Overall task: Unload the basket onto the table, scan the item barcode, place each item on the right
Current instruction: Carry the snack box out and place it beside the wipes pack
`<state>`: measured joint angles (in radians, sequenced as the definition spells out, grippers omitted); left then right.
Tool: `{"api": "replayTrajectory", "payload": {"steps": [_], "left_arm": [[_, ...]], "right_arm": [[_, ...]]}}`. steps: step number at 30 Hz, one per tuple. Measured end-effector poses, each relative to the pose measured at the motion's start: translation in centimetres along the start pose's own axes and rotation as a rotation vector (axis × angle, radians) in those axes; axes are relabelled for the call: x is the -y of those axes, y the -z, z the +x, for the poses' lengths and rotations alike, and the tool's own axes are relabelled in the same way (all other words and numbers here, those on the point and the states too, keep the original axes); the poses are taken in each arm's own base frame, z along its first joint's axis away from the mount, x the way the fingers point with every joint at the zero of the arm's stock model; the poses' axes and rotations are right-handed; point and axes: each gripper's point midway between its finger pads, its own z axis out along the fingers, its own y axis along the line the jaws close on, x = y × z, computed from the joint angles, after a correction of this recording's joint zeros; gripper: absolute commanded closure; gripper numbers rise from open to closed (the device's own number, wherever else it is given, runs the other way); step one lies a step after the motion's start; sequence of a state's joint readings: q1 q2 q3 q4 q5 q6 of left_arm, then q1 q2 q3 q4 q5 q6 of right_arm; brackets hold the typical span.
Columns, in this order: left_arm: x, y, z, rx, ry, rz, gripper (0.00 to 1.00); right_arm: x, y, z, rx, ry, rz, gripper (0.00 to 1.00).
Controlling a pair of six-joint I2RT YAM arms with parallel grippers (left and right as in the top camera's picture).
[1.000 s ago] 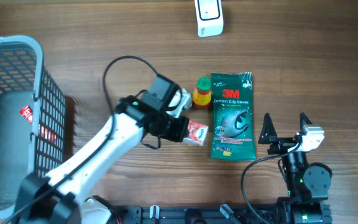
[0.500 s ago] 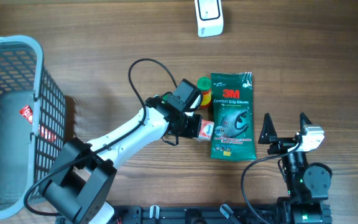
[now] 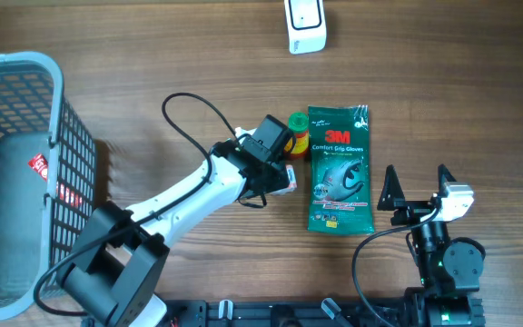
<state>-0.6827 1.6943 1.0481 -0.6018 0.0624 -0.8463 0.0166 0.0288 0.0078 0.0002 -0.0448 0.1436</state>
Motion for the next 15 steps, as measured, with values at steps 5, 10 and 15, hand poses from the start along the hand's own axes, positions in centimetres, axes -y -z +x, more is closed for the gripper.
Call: {"api": "replayTrajectory", "payload": {"steps": [5, 10, 15], "left_arm": [[0.7, 5.2, -1.5, 0.101, 0.002, 0.042, 0.51], [0.8, 14.3, -5.4, 0.336, -0.008, 0.105, 0.44], [-2.8, 23.5, -10.2, 0.567, 0.045, 0.105, 0.39]], "right_arm": [[0.0, 0.0, 0.0, 0.000, 0.000, 0.000, 0.00], [0.0, 0.0, 0.0, 0.000, 0.000, 0.000, 0.00], [0.0, 0.0, 0.0, -0.001, 0.000, 0.000, 0.00]]}}
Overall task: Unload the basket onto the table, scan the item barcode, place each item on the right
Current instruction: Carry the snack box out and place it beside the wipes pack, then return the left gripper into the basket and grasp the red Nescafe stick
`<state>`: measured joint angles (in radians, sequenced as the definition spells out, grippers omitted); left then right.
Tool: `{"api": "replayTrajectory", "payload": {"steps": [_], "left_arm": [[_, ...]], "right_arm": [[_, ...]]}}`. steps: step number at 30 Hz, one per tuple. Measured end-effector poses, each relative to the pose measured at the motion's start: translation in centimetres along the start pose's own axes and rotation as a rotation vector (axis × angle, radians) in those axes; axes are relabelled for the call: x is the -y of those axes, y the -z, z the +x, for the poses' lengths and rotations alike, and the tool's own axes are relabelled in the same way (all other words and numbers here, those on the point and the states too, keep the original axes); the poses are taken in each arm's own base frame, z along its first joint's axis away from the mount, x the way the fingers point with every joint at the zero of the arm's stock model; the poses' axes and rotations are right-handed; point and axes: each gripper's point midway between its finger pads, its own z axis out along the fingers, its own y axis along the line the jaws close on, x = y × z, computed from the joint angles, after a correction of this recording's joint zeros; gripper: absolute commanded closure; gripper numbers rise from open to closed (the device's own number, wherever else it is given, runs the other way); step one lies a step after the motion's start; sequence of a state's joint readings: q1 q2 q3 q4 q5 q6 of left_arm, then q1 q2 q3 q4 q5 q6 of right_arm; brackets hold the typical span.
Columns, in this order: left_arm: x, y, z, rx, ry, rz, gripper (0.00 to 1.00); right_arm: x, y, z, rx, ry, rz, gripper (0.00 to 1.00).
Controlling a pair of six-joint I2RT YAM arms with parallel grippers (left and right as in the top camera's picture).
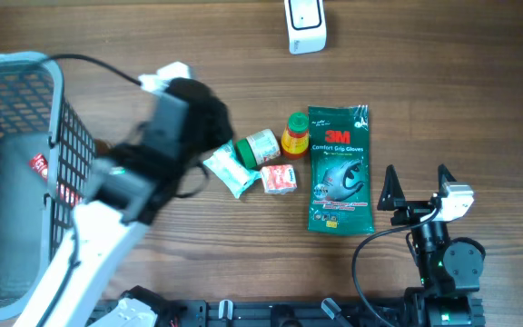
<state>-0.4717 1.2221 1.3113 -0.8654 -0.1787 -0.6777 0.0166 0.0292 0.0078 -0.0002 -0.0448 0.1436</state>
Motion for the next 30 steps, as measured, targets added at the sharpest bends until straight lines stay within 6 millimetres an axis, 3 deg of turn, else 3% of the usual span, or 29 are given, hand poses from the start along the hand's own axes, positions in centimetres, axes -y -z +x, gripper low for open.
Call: {"api": "replayTrajectory", "payload": {"steps": [4, 8, 11, 12, 15, 20, 25, 30], "left_arm": [[-4.2, 4.1, -7.0, 0.160, 0.041, -0.089, 0.34], [-9.2, 7.8, -11.8, 0.287, 0.115, -0.210, 0.32], [-14.6, 10.4, -14.2, 0.370, 0.213, -0.336, 0.09], [-16.3, 10.9, -14.2, 0.375, 0.246, -0.377, 0.01], [-21.7, 12.5, -13.9, 0.371, 0.369, -0.482, 0.00], [-28.1, 13.3, -12.8, 0.330, 0.534, -0.591, 0.00], [-32.5, 10.6, -10.7, 0.192, 0.639, -0.656, 0.00], [-36.2, 5.1, -6.3, 0.005, 0.689, -0.695, 0.00]], "right_arm": [[0.0, 0.0, 0.0, 0.001, 0.000, 0.000, 0.00], [0.0, 0.0, 0.0, 0.001, 0.000, 0.000, 0.00], [0.0, 0.0, 0.0, 0.000, 0.000, 0.000, 0.00], [0.0, 0.0, 0.0, 0.000, 0.000, 0.000, 0.00], [0.0, 0.0, 0.0, 0.001, 0.000, 0.000, 0.00], [0.0, 0.0, 0.0, 0.001, 0.000, 0.000, 0.00], [0.0, 0.0, 0.0, 0.000, 0.000, 0.000, 0.00], [0.0, 0.0, 0.0, 0.001, 0.000, 0.000, 0.00]]}}
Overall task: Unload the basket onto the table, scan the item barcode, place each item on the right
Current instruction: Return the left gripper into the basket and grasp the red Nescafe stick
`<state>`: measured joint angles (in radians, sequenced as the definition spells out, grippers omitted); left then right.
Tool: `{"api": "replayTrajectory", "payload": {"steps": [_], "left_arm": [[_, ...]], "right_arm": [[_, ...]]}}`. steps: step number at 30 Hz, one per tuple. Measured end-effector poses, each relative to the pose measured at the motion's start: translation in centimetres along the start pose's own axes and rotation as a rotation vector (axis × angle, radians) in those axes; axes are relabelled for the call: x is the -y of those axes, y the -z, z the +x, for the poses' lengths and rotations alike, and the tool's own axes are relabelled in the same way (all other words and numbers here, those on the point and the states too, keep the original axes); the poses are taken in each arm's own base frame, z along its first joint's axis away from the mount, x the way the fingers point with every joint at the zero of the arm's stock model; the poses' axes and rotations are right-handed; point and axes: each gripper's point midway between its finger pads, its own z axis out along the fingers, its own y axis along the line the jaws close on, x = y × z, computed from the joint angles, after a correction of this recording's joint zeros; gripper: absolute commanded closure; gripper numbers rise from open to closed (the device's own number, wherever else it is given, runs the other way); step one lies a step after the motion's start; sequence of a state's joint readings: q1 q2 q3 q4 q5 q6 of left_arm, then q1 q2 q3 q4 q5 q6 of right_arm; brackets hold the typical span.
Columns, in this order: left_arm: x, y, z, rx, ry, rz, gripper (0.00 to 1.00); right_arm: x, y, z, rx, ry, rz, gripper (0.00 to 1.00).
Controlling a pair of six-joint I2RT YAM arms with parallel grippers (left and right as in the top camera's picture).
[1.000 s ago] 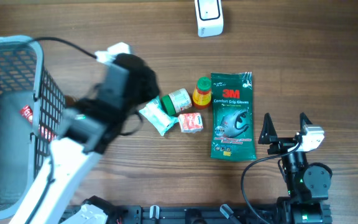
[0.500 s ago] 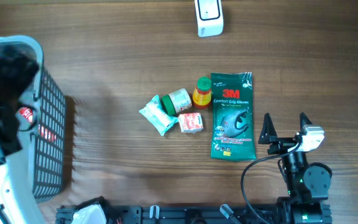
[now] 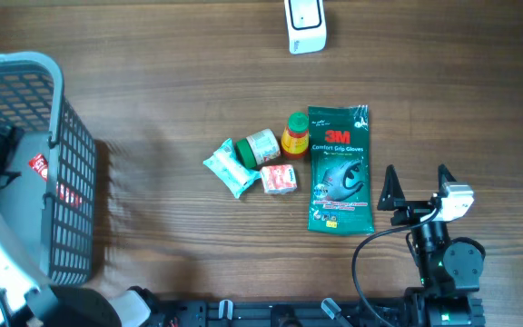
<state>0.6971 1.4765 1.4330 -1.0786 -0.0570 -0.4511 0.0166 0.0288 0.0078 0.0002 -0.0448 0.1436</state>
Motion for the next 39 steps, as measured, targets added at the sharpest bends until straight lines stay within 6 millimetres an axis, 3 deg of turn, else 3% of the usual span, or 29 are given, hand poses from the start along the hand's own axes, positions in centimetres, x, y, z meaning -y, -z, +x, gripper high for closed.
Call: {"api": "replayTrajectory", "payload": {"steps": [2, 8, 14, 21, 22, 23, 24, 25, 29, 39], "left_arm": [[-0.7, -3.1, 1.5, -0.048, -0.021, -0.028, 0.00], [-2.4, -8.8, 5.0, -0.107, -0.054, -0.059, 0.07], [-2.7, -12.1, 5.8, -0.053, -0.091, -0.034, 0.10], [-3.3, -16.0, 6.9, -0.106, -0.144, -0.068, 0.12], [-3.2, -16.2, 6.6, -0.095, -0.148, -0.074, 0.30], [-3.3, -16.3, 6.4, -0.089, -0.151, -0.080, 0.61], [-3.5, -16.5, 6.2, -0.083, -0.149, -0.090, 0.79], [-3.7, -16.6, 5.9, -0.075, -0.155, -0.102, 0.89], [-3.7, -16.9, 5.5, -0.065, -0.157, -0.103, 0.96], [-3.7, -16.1, 5.9, -0.120, -0.160, -0.112, 0.96]], "right_arm": [[0.0, 0.0, 0.0, 0.000, 0.000, 0.000, 0.00], [0.0, 0.0, 0.0, 0.000, 0.000, 0.000, 0.00], [0.0, 0.0, 0.0, 0.000, 0.000, 0.000, 0.00], [0.0, 0.0, 0.0, 0.000, 0.000, 0.000, 0.00], [0.0, 0.0, 0.0, 0.000, 0.000, 0.000, 0.00], [0.0, 0.0, 0.0, 0.000, 0.000, 0.000, 0.00], [0.0, 0.0, 0.0, 0.000, 0.000, 0.000, 0.00], [0.0, 0.0, 0.0, 0.000, 0.000, 0.000, 0.00], [0.0, 0.0, 0.0, 0.000, 0.000, 0.000, 0.00], [0.0, 0.0, 0.0, 0.000, 0.000, 0.000, 0.00]]}}
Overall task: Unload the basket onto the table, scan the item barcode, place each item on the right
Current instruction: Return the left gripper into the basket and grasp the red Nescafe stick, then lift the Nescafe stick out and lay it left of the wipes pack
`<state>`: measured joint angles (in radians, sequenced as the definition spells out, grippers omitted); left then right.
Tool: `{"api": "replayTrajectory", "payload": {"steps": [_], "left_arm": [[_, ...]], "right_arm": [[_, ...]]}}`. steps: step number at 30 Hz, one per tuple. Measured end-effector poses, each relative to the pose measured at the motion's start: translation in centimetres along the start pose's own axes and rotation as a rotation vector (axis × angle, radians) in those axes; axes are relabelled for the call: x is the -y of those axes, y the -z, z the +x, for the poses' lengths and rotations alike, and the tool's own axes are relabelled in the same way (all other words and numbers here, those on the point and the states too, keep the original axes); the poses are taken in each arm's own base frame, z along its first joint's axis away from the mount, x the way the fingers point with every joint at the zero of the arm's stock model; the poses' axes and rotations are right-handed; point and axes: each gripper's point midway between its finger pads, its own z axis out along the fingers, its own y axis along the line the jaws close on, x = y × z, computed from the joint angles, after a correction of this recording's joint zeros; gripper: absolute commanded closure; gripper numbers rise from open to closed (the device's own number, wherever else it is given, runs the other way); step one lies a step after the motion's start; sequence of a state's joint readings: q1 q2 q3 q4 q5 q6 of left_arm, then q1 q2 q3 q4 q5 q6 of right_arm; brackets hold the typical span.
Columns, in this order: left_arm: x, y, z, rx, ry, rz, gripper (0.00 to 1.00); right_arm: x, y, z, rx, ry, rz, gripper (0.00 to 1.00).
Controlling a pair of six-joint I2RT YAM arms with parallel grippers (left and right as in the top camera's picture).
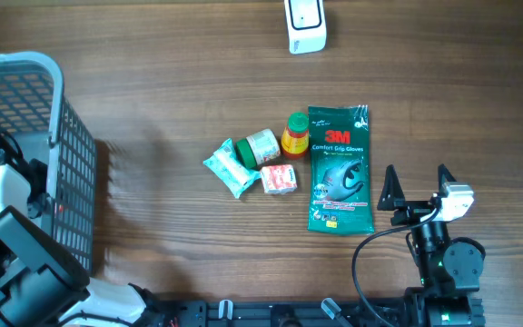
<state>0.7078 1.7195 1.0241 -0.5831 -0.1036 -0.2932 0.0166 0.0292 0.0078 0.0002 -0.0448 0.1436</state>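
A white barcode scanner [305, 25] stands at the table's far edge. A green 3M gloves pack [339, 170] lies right of centre. Beside it on the left are a yellow bottle with a green cap [294, 134], a green-and-white roll [258, 147], a teal packet [228, 168] and a small red-and-white box [280, 178]. My left arm [3, 186] reaches into the grey basket [62, 109] at the far left, and its fingers are hidden there. My right gripper [416, 184] rests open near the front right, just right of the gloves pack, holding nothing.
The basket's wire wall [75, 182] rises along the left side. A red-labelled item [59, 207] shows through the mesh. A black cable [370, 250] loops beside the right arm's base.
Inside the basket, my left arm now lies lower and more toward the basket's right wall. The items on the table and the right arm have not moved.
My left gripper was first down on the cluster of small items beside the gloves pack. Then it was up between the cluster and the basket, and four small items showed. Later it was over the basket's left side, and now lies inside it.
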Motion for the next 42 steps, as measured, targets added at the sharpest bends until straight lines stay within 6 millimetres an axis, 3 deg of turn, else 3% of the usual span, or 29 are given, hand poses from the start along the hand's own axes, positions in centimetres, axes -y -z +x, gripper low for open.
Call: {"api": "replayTrajectory", "payload": {"steps": [3, 5, 9, 14, 21, 23, 26, 27, 28, 29, 34, 37, 42], "left_arm": [[0.3, 1.4, -0.7, -0.008, 0.000, 0.007, 0.96], [0.8, 3.4, -2.4, 0.034, 0.004, 0.028, 0.96], [1.6, 9.7, -6.0, 0.203, 0.021, 0.099, 0.96], [2.5, 17.2, -6.8, 0.364, 0.023, 0.241, 0.96], [5.1, 29.1, -3.8, 0.597, -0.069, 0.512, 0.96], [6.2, 32.8, -1.7, 0.661, -0.129, 0.608, 0.96], [8.2, 36.4, 1.7, 0.688, -0.231, 0.750, 0.96], [9.5, 37.4, 3.7, 0.663, -0.296, 0.817, 0.96], [9.7, 37.5, 3.9, 0.660, -0.304, 0.825, 0.96], [11.2, 37.3, 6.5, 0.585, -0.380, 0.870, 0.96], [14.3, 34.2, 13.7, 0.300, -0.579, 0.891, 0.96], [15.4, 31.3, 16.4, 0.175, -0.623, 0.829, 0.96], [16.9, 24.0, 19.5, 0.003, -0.639, 0.643, 0.96]], "right_arm": [[0.0, 0.0, 0.0, 0.000, 0.000, 0.000, 0.00], [0.0, 0.0, 0.0, 0.000, 0.000, 0.000, 0.00], [0.0, 0.0, 0.0, 0.000, 0.000, 0.000, 0.00], [0.0, 0.0, 0.0, 0.000, 0.000, 0.000, 0.00], [0.0, 0.0, 0.0, 0.000, 0.000, 0.000, 0.00], [0.0, 0.0, 0.0, 0.000, 0.000, 0.000, 0.00], [0.0, 0.0, 0.0, 0.000, 0.000, 0.000, 0.00], [0.0, 0.0, 0.0, 0.000, 0.000, 0.000, 0.00], [0.0, 0.0, 0.0, 0.000, 0.000, 0.000, 0.00], [0.0, 0.0, 0.0, 0.000, 0.000, 0.000, 0.00], [0.0, 0.0, 0.0, 0.000, 0.000, 0.000, 0.00], [0.0, 0.0, 0.0, 0.000, 0.000, 0.000, 0.00], [0.0, 0.0, 0.0, 0.000, 0.000, 0.000, 0.00]]}}
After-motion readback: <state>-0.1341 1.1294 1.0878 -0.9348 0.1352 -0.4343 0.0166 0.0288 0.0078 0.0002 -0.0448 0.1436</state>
